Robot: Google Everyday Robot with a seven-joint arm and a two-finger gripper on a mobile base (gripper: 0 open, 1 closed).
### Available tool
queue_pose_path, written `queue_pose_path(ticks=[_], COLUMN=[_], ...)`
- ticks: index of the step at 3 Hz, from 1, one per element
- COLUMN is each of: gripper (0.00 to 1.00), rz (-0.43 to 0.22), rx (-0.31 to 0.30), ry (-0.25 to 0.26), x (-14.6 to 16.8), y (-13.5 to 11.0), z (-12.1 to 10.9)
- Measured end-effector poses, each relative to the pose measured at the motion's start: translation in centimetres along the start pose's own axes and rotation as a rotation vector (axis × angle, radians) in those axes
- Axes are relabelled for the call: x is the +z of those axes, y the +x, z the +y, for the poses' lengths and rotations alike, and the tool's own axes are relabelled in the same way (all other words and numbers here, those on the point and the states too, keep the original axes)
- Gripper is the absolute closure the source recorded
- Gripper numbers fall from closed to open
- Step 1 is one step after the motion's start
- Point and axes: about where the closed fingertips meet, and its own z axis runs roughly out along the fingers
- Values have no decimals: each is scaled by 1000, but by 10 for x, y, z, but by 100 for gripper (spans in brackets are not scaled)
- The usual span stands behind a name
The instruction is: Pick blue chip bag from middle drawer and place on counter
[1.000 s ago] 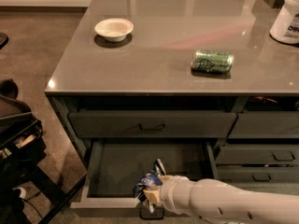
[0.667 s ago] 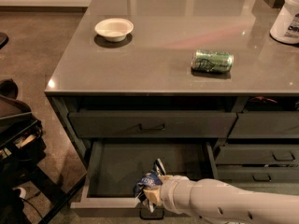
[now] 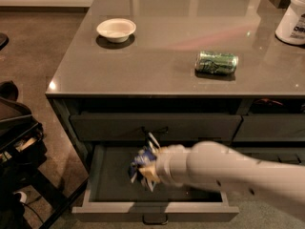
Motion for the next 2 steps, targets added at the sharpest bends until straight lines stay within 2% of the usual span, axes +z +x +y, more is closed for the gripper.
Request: queue_pose_path(ticks=[1,2], gripper=[100,100], rz=[-32,-25], rx=[-218,-333], ry=[-6,-30], x=[-43,-55], y=[-94,-124], z=[8,24])
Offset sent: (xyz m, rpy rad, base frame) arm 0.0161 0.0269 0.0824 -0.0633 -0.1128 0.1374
